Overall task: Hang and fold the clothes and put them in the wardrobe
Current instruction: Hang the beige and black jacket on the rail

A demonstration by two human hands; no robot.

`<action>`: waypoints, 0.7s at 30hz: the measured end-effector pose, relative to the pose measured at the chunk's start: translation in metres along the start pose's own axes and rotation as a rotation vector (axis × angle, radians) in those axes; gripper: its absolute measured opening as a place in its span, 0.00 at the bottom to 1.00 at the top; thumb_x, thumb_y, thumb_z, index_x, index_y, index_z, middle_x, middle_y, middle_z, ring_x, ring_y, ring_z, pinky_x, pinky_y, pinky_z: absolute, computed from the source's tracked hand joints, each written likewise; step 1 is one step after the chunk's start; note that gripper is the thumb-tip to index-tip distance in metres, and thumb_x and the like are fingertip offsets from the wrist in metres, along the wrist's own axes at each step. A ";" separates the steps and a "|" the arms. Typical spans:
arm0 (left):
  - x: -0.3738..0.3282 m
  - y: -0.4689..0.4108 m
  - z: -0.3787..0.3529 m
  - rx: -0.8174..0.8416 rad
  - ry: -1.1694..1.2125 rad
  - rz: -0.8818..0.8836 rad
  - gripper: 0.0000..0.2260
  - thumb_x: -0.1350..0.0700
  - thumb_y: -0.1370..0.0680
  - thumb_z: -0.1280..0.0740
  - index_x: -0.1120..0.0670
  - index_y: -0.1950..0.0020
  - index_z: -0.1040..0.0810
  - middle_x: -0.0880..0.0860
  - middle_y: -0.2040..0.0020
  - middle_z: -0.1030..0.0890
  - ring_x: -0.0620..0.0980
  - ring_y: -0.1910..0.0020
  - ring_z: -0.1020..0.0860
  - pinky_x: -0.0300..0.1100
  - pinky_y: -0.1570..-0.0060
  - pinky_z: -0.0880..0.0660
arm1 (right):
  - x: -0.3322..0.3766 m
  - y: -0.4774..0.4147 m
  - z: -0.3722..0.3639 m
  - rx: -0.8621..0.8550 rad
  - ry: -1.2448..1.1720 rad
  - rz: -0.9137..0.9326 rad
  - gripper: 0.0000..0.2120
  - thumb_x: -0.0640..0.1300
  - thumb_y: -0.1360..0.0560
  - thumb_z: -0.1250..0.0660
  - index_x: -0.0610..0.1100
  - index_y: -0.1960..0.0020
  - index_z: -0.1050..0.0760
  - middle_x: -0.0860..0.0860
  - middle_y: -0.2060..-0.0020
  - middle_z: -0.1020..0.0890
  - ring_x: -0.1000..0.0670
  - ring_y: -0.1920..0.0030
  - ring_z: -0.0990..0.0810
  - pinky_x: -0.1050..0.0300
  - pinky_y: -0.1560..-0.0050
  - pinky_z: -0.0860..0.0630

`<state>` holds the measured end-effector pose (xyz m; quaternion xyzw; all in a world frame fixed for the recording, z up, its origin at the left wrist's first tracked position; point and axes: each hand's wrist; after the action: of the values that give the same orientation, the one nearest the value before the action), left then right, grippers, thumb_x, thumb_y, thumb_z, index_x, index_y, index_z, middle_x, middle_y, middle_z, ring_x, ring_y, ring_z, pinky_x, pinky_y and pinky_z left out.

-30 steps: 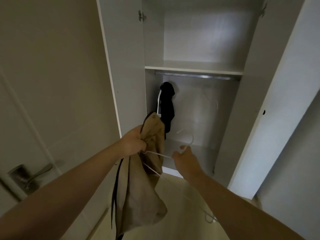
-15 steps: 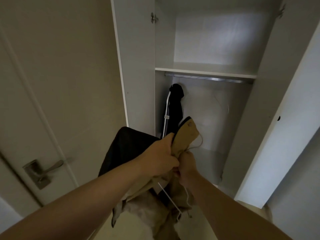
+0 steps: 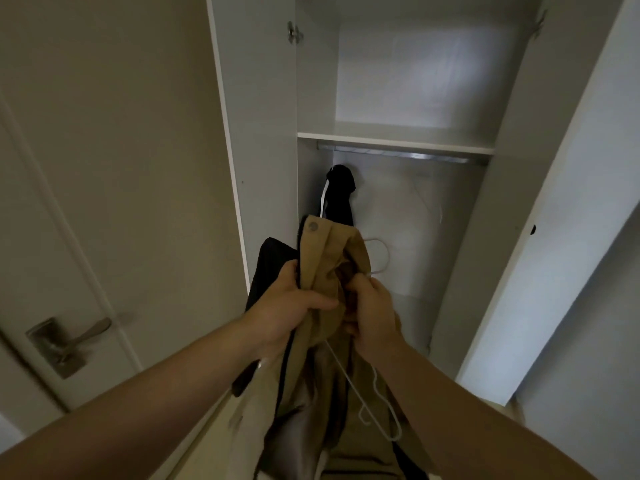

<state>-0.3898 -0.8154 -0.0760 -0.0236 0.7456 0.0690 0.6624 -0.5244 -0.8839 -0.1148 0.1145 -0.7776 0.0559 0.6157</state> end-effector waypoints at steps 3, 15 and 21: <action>-0.002 -0.008 0.002 0.093 -0.603 -0.379 0.23 0.55 0.26 0.25 0.52 0.32 0.27 0.53 0.41 0.20 0.50 0.43 0.20 0.48 0.39 0.22 | 0.002 0.001 0.004 0.007 -0.073 -0.027 0.08 0.40 0.24 0.42 0.46 0.62 0.34 0.50 0.72 0.31 0.52 0.75 0.36 0.60 0.76 0.39; 0.003 -0.052 0.003 0.065 -0.959 -0.732 0.27 0.32 0.26 0.36 0.52 0.41 0.22 0.44 0.56 0.21 0.42 0.50 0.24 0.49 0.29 0.33 | 0.010 0.008 0.013 0.112 -0.105 -0.014 0.17 0.44 0.27 0.43 0.51 0.73 0.25 0.46 0.73 0.24 0.53 0.77 0.37 0.62 0.78 0.43; -0.001 -0.063 0.003 -0.084 -1.181 -0.724 0.29 0.26 0.30 0.38 0.51 0.71 0.26 0.46 0.73 0.25 0.41 0.70 0.25 0.47 0.49 0.27 | 0.019 0.006 0.018 -0.011 -0.003 -0.072 0.14 0.41 0.25 0.44 0.42 0.62 0.21 0.42 0.70 0.20 0.48 0.76 0.26 0.60 0.77 0.32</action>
<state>-0.3790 -0.8775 -0.0800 -0.2552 0.2020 -0.1263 0.9371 -0.5465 -0.8842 -0.1003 0.1392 -0.7741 0.0295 0.6169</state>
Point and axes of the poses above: each hand's wrist, its own y-axis away from the middle knuckle, its own z-axis out of the back of the hand, x = y × z
